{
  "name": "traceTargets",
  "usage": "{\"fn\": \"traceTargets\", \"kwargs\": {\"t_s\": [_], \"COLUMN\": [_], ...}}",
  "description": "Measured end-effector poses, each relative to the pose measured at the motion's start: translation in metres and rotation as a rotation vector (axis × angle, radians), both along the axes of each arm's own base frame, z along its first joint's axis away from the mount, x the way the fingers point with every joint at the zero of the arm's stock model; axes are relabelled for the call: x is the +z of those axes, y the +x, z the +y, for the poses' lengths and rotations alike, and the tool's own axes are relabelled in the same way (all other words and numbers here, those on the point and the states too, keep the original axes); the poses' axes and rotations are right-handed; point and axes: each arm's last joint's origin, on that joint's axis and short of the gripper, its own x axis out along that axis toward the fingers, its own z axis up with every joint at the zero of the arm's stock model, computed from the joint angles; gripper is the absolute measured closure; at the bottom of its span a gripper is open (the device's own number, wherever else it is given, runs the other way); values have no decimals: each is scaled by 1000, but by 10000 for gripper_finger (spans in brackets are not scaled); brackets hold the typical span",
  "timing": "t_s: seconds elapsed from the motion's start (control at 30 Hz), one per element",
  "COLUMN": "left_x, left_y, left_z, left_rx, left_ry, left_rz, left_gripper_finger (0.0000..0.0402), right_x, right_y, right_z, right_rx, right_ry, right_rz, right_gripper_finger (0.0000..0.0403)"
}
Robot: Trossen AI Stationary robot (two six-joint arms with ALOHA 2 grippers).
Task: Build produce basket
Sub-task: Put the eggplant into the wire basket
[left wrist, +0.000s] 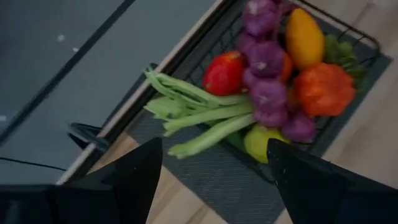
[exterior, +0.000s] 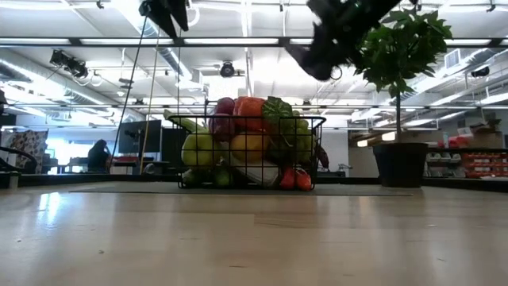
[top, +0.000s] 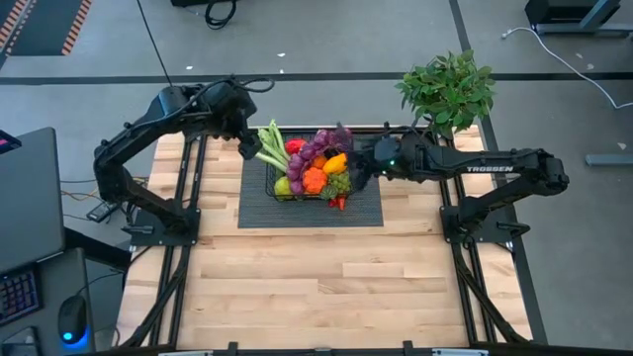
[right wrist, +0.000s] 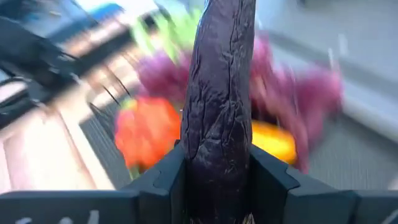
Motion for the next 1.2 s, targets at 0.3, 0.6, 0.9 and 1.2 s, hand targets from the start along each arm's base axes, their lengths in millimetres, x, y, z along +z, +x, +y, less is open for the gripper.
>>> {"fn": "traceTargets", "kwargs": {"t_s": [0.3,0.6,0.9,1.2], "left_x": [1,1,0,-2], "left_y": [-20,-26,-27,-30], "left_z": [33,42,42,39], "left_rx": [113,131,131,144], "left_ry": [49,60,54,22], "left_rz": [38,50,59,86], "left_gripper_finger": [109,109,109,109], "right_x": [13,-23,-43,-32], "right_y": [18,41,59,64], "right_z": [-17,-31,-39,-46], "right_rx": [198,362,447,347], "right_ry": [-469,-516,-712,-706], "right_rz": [47,204,332,181], "right_gripper_finger": [266,265,262,235]}}
